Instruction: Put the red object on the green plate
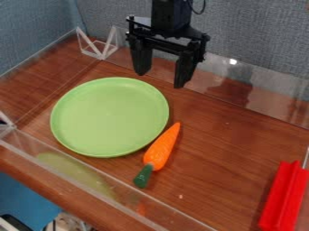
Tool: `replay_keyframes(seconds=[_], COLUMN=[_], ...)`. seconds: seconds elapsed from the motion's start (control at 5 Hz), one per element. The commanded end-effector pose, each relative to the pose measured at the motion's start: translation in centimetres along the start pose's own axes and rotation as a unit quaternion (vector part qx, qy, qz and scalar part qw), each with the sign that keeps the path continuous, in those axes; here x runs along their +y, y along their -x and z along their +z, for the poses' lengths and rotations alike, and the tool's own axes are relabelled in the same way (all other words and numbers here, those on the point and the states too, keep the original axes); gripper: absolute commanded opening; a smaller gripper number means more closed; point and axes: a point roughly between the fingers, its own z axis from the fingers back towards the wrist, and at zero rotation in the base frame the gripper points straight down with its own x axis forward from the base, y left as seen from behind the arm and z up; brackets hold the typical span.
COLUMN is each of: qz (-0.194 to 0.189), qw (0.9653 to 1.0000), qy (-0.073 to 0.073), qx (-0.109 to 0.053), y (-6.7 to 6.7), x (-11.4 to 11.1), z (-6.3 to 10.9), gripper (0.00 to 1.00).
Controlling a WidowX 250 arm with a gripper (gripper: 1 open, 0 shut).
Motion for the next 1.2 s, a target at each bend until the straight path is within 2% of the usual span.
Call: replay_keyframes(seconds=[0.0,0.2,0.4,0.6,0.8,1.0], qz=[0.002,-0.019,-0.043,-0.057,-0.064,-0.07], qw=[1.0,0.9997,0.999,0.9982,0.9975,0.9969], qy=[0.004,0.008,0.013,0.015,0.019,0.02], qx=[0.007,0.01,0.005,-0.01,-0.022,-0.031], y=[0.3,1.5,2.6,3.7,4.7,5.6], x=[-2.4,-6.0,-10.1,-13.6,-15.9,-16.9], z=[-0.6,-0.8,-1.3,-2.0,-2.7,-3.4], gripper=[1.0,1.0,1.0,1.0,1.0,1.0])
